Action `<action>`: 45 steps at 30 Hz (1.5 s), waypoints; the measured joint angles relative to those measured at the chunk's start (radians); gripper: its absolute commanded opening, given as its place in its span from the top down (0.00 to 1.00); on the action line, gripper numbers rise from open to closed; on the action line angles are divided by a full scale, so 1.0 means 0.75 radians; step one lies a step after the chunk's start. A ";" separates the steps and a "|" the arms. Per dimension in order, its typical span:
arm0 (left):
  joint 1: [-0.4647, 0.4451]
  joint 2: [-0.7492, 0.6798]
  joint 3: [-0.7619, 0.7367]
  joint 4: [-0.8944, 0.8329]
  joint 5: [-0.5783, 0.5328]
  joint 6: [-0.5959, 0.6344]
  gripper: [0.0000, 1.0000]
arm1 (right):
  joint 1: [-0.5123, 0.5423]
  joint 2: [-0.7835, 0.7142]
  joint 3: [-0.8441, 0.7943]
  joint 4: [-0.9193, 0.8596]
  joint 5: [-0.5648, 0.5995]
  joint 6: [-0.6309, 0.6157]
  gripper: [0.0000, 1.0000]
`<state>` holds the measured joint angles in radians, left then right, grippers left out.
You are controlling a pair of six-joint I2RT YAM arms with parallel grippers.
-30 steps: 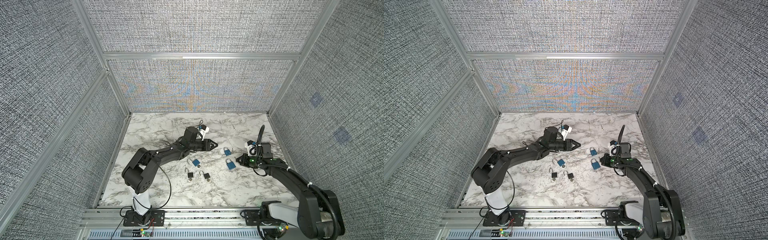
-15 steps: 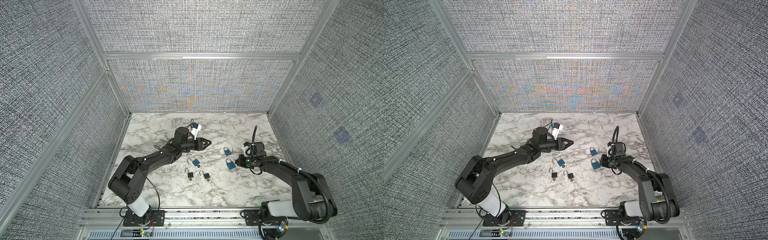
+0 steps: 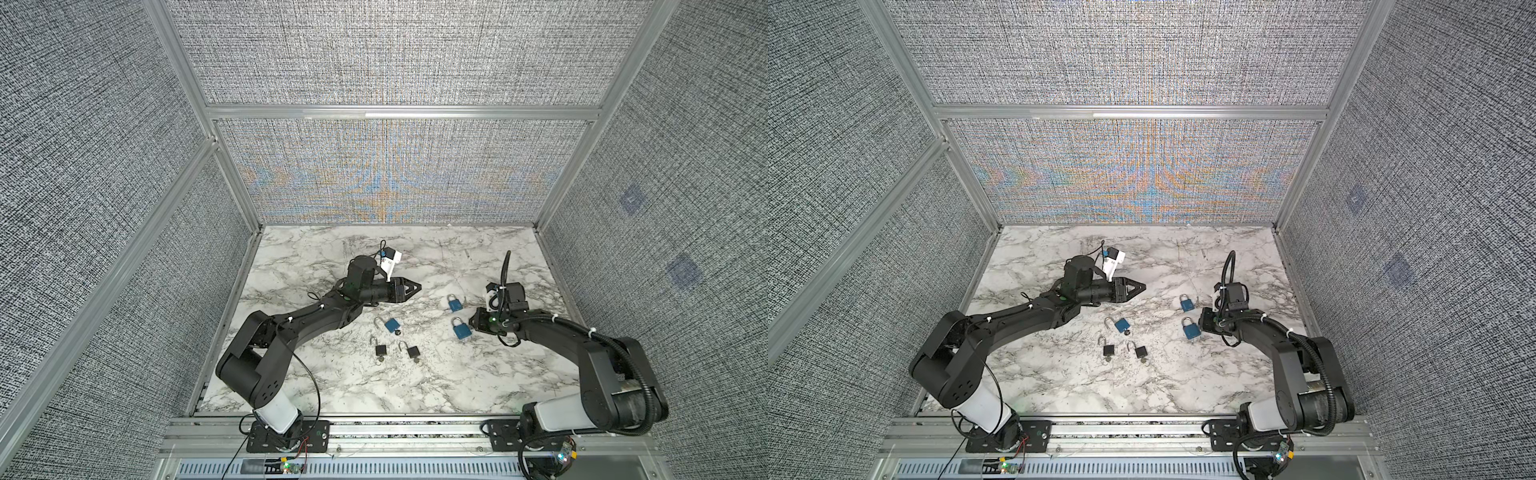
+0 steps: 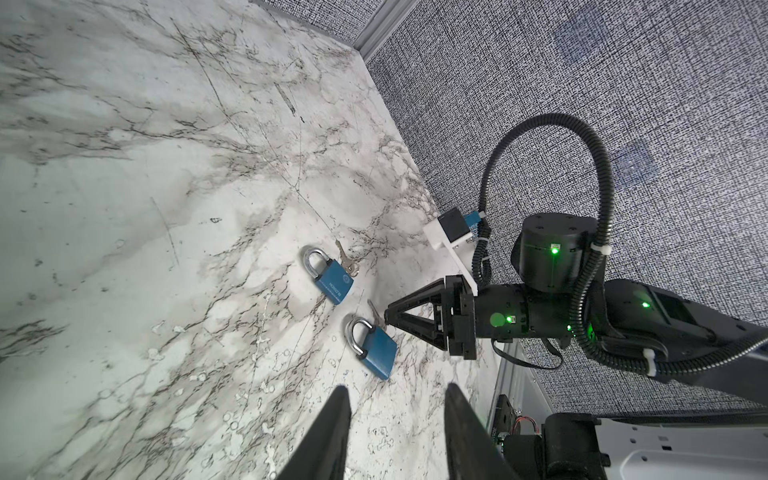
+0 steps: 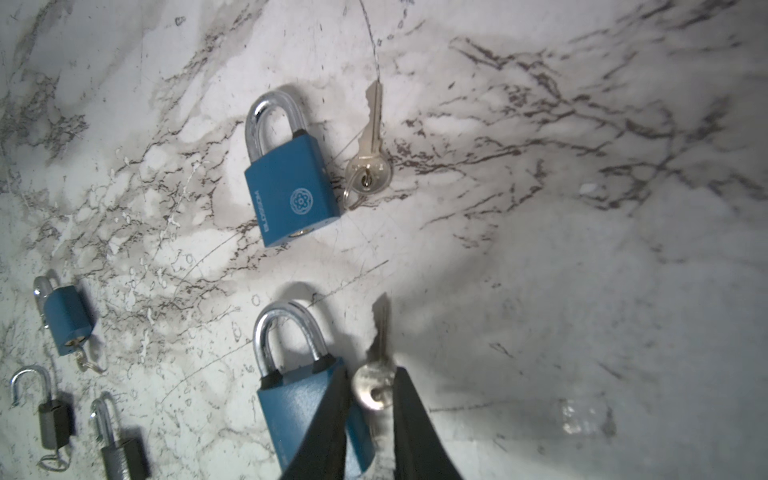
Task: Lock with the key
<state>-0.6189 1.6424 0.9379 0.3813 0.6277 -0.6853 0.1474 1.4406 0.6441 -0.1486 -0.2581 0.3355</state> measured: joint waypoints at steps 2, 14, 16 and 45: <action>0.001 -0.002 -0.006 0.006 -0.001 0.000 0.60 | 0.000 -0.008 0.014 -0.002 0.004 -0.001 0.75; 0.034 -0.065 -0.092 0.009 -0.036 -0.013 0.60 | 0.107 -0.221 0.052 -0.130 0.078 -0.010 0.73; 0.048 -0.085 -0.123 0.011 -0.051 -0.021 0.60 | 0.176 -0.256 0.054 -0.155 0.098 -0.006 0.73; 0.263 -0.661 -0.567 -0.172 -0.360 -0.042 0.60 | 1.069 -0.089 0.269 -0.295 0.543 0.287 0.67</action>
<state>-0.4217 1.1469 0.5129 0.2520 0.3576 -0.7170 0.9493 1.3743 0.8455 -0.3698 0.1490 0.5507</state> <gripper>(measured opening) 0.396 0.324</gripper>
